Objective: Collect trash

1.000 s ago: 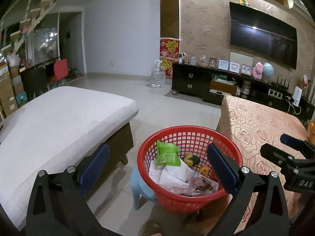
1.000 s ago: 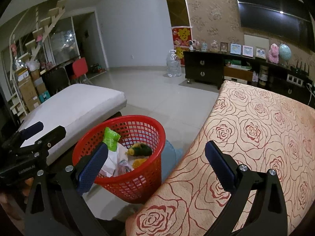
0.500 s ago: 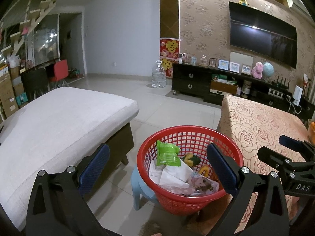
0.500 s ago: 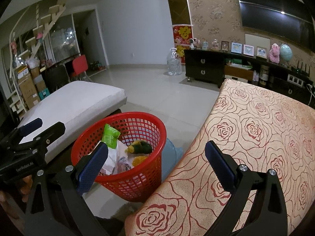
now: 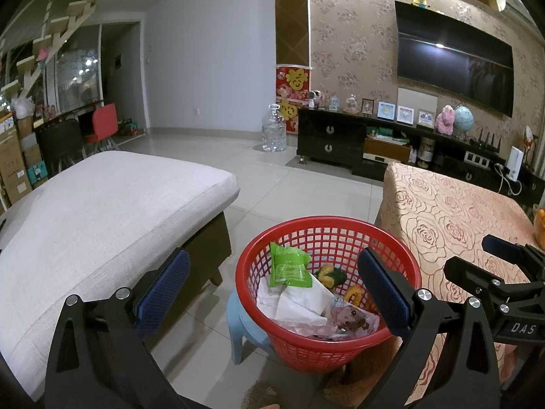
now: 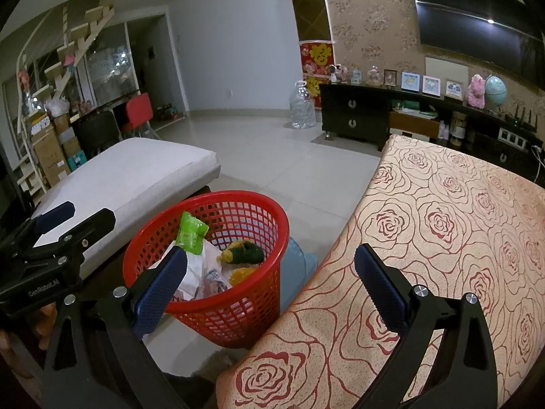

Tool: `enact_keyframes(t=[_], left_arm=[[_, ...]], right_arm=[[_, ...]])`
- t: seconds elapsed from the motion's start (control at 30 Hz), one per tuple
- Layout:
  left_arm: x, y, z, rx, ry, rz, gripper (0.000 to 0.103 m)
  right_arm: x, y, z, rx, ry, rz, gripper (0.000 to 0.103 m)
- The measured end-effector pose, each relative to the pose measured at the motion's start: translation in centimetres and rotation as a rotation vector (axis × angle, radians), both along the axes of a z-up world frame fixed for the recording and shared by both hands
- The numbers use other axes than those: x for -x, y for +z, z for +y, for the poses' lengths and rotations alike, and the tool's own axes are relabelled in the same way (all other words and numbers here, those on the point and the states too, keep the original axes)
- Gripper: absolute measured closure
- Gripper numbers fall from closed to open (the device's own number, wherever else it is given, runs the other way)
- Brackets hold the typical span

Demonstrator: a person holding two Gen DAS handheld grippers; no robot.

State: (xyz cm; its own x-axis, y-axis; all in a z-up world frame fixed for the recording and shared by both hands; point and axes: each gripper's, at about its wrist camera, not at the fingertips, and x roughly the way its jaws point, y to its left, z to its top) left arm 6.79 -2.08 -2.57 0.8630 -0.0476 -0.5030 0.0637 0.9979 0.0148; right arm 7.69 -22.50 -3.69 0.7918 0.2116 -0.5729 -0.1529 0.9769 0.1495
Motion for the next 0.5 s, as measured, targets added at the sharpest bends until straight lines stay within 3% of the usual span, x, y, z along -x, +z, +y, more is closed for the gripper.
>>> enact_keyframes(t=[0.5], left_arm=[[-0.07,-0.07,-0.05,-0.004,-0.004,0.001,0.008]], right_arm=[[0.01,-0.05,0.02,0.001,0.001,0.002,0.007]])
